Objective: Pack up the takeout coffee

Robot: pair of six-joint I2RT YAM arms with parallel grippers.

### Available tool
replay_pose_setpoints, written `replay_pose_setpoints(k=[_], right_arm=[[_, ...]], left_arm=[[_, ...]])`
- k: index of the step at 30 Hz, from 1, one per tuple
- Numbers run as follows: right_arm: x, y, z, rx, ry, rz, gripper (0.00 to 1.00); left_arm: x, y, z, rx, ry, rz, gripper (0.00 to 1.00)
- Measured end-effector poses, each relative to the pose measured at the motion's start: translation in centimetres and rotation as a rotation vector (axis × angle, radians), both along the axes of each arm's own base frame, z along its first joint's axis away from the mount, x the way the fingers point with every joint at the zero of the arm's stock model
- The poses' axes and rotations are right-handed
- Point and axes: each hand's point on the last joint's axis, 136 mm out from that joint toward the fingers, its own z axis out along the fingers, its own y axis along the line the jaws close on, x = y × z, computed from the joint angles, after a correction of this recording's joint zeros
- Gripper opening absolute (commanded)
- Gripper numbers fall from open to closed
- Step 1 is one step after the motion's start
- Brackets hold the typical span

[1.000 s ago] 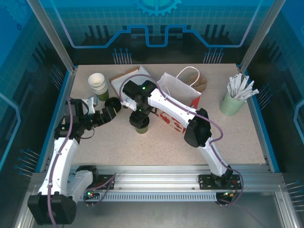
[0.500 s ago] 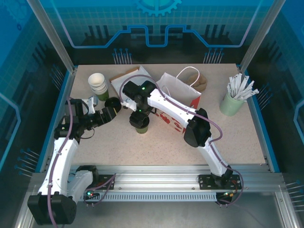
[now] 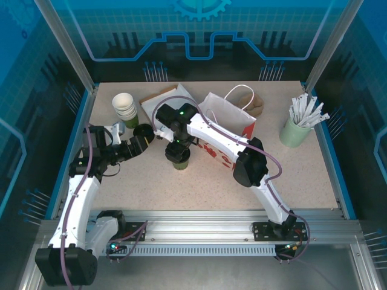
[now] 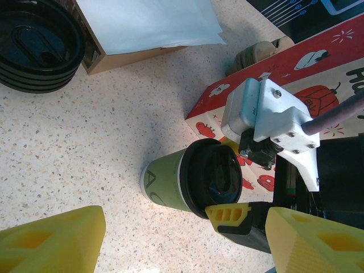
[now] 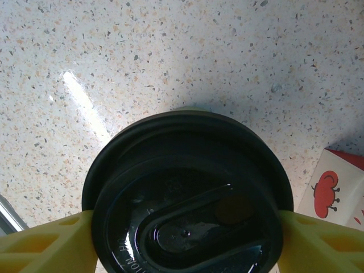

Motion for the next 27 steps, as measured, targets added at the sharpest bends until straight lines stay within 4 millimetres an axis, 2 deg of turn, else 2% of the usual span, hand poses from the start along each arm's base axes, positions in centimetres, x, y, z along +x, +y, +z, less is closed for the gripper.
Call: replay_pose_setpoints(k=[11, 17, 23, 27], right_arm=[[-0.2, 0.0, 0.1, -0.007, -0.009, 0.005, 0.6], [-0.9, -0.2, 1.1, -0.012, -0.021, 0.017, 0.58], [-2.3, -0.8, 4.9, 0.026, -0.055, 0.043, 0.55], [-2.9, -1.1, 9.6, 0.112, -0.108, 0.058, 0.53]], left_arm=[[0.1, -0.1, 0.1, -0.004, -0.01, -0.005, 0.76], [0.1, -0.1, 0.2, -0.008, -0.014, -0.007, 0.76], [0.1, -0.1, 0.4, -0.01, -0.018, -0.004, 0.75], [0.3, -0.2, 0.8, -0.031, -0.024, 0.013, 0.75]])
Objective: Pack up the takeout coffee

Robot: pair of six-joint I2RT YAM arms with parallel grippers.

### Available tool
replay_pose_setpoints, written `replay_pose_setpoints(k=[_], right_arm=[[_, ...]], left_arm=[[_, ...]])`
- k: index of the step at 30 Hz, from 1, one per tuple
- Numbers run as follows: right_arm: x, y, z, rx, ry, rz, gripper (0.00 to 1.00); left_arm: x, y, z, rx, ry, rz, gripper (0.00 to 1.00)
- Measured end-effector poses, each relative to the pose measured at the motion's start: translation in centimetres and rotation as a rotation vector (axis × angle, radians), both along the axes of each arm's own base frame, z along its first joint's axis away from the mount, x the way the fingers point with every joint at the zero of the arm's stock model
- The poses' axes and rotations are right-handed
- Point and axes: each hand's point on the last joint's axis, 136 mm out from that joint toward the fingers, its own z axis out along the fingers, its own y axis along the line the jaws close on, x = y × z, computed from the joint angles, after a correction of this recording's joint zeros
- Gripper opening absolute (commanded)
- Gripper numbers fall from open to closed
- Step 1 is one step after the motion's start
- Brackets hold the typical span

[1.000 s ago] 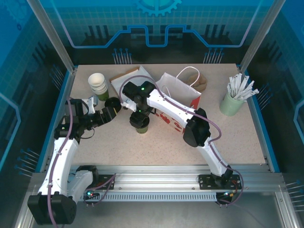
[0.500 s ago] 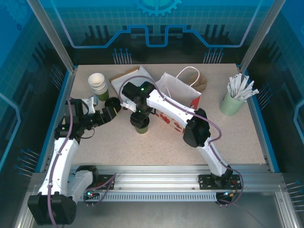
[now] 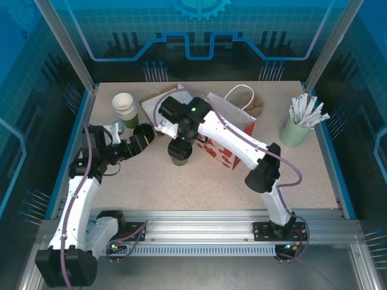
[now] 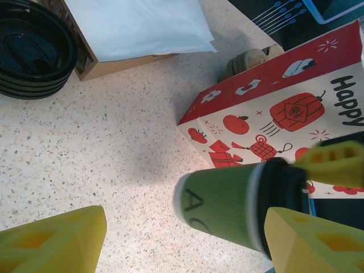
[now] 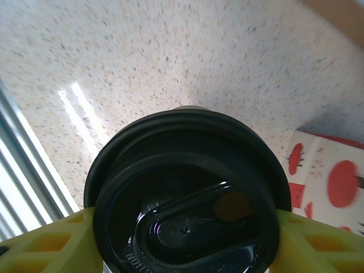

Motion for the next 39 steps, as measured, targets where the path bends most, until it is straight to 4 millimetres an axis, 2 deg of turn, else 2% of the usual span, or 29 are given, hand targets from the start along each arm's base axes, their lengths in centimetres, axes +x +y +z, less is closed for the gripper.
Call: replay_pose_setpoints(k=[2, 5, 9, 12, 17, 22, 27, 33, 39], right_arm=[[-0.1, 0.2, 3.3, 0.079, -0.045, 0.009, 0.52], [-0.4, 0.4, 9.4, 0.235, -0.131, 0.025, 0.49], [-0.5, -1.5, 16.5, 0.416, -0.232, 0.012, 0.47], [0.5, -4.0, 20.0, 0.5, -0.294, -0.036, 0.47], [2.7, -7.9, 22.9, 0.565, -0.364, -0.144, 0.47], [4.5, -12.4, 23.0, 0.543, -0.388, -0.265, 0.47], [5.2, -17.2, 20.8, 0.457, -0.364, -0.39, 0.46], [4.2, -19.4, 17.9, 0.382, -0.3, -0.432, 0.45], [3.9, -19.7, 16.1, 0.33, -0.255, -0.432, 0.45]], left_arm=[[0.1, -0.2, 0.4, -0.011, -0.003, 0.003, 0.74], [0.5, -0.9, 2.2, -0.022, -0.043, -0.005, 0.74], [1.4, -2.4, 5.7, -0.029, -0.128, -0.029, 0.74], [2.1, -3.9, 7.5, -0.029, -0.17, -0.056, 0.74], [3.5, -7.1, 8.9, -0.021, -0.194, -0.124, 0.74], [5.9, -10.3, 9.5, -0.005, -0.191, -0.189, 0.73], [8.4, -14.6, 10.1, 0.06, -0.226, -0.305, 0.7], [11.3, -19.1, 9.5, 0.177, -0.262, -0.431, 0.66], [14.2, -21.1, 7.7, 0.293, -0.256, -0.489, 0.58]])
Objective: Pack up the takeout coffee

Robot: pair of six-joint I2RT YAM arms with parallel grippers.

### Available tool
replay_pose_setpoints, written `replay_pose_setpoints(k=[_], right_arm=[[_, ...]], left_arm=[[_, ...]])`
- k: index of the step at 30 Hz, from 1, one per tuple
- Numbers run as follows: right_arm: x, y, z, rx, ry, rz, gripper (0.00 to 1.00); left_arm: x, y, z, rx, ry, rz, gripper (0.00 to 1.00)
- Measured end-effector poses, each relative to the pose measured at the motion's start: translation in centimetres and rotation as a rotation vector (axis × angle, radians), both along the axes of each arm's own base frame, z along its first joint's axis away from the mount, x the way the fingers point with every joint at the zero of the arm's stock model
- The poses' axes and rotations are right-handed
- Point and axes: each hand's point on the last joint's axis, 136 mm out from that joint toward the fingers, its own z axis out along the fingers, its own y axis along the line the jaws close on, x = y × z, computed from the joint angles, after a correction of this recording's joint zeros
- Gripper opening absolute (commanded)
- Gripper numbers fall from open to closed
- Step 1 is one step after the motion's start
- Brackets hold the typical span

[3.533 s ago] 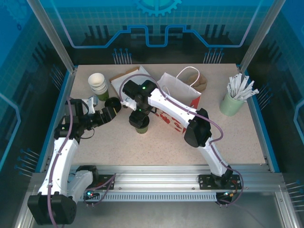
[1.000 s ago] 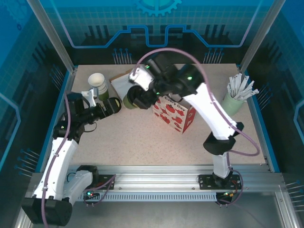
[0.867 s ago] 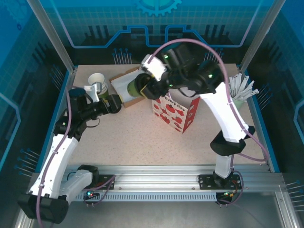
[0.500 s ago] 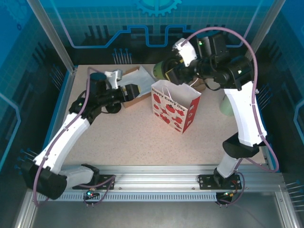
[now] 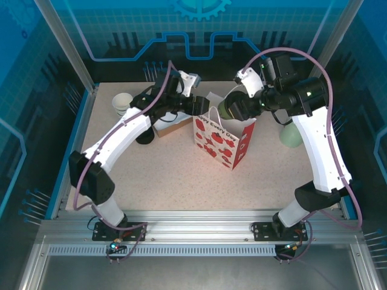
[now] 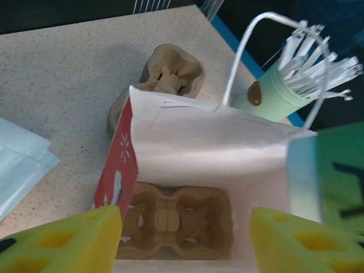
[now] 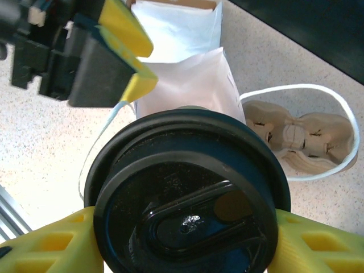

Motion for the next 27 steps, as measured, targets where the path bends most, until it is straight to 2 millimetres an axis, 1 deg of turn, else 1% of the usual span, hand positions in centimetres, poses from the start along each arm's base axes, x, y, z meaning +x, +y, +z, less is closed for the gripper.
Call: replay_pose_setpoints(k=[5, 9, 11, 13, 20, 27], right_arm=[[-0.1, 0.0, -0.6, -0.015, 0.022, 0.008, 0.44], [0.2, 0.1, -1.3, -0.029, 0.042, 0.009, 0.44], [0.4, 0.2, -1.8, -0.038, 0.057, 0.01, 0.43], [0.8, 0.2, -2.4, -0.051, 0.072, 0.007, 0.43], [1.8, 0.4, -5.3, -0.112, 0.16, 0.014, 0.42], [2.0, 0.0, -7.2, -0.169, 0.223, 0.007, 0.41]], left_arm=[[1.7, -0.4, -1.6, 0.077, 0.006, -0.012, 0.49], [2.1, -0.5, -2.6, 0.114, 0.019, -0.022, 0.41], [2.5, -0.6, -2.8, 0.124, 0.018, -0.026, 0.33], [2.8, -0.8, -2.9, 0.133, 0.013, -0.033, 0.28], [3.5, -1.1, -3.2, 0.151, 0.011, -0.047, 0.17], [3.6, -1.2, -3.7, 0.162, 0.016, -0.056, 0.04]])
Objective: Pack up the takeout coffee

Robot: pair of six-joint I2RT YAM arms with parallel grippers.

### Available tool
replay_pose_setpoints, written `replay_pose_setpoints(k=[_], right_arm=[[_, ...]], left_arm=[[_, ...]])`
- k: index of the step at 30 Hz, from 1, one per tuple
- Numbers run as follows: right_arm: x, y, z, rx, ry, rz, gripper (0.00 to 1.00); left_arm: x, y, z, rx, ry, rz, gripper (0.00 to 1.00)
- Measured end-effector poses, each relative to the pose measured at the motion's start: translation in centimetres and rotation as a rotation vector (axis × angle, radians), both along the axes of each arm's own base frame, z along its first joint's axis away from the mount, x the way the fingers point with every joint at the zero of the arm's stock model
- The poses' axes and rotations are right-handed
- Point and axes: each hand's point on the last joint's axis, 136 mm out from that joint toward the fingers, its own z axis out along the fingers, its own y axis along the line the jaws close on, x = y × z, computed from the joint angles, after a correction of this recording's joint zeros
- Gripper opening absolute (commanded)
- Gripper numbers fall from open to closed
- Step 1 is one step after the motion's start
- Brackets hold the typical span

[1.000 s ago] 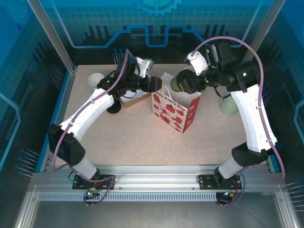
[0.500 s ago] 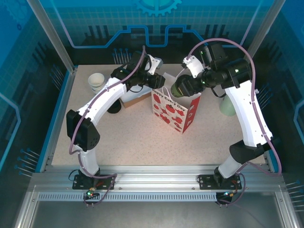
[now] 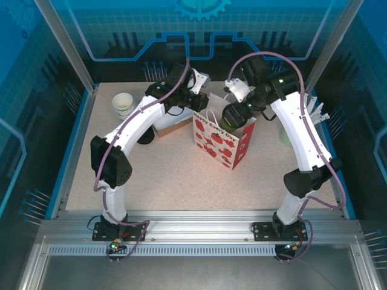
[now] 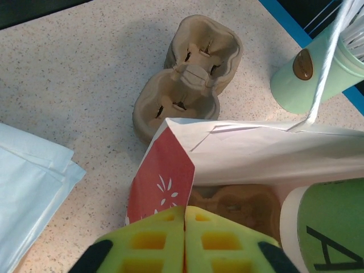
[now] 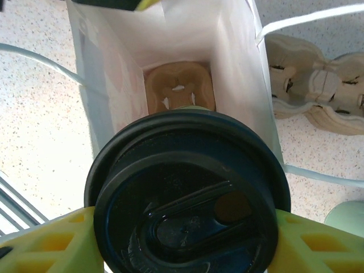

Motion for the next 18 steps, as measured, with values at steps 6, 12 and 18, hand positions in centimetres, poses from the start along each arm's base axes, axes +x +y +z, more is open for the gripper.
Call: replay_pose_setpoints(k=[6, 12, 18], right_arm=[[0.2, -0.3, -1.2, -0.041, 0.035, -0.004, 0.41], [0.3, 0.1, -2.6, -0.073, 0.074, 0.015, 0.41], [0.2, 0.1, -3.7, -0.103, 0.106, 0.023, 0.42]], left_arm=[[-0.2, -0.3, 0.1, -0.005, -0.003, -0.027, 0.0], [-0.8, -0.7, 0.1, -0.021, 0.012, -0.062, 0.0], [-1.1, -0.8, 0.0, -0.018, 0.01, -0.084, 0.0]])
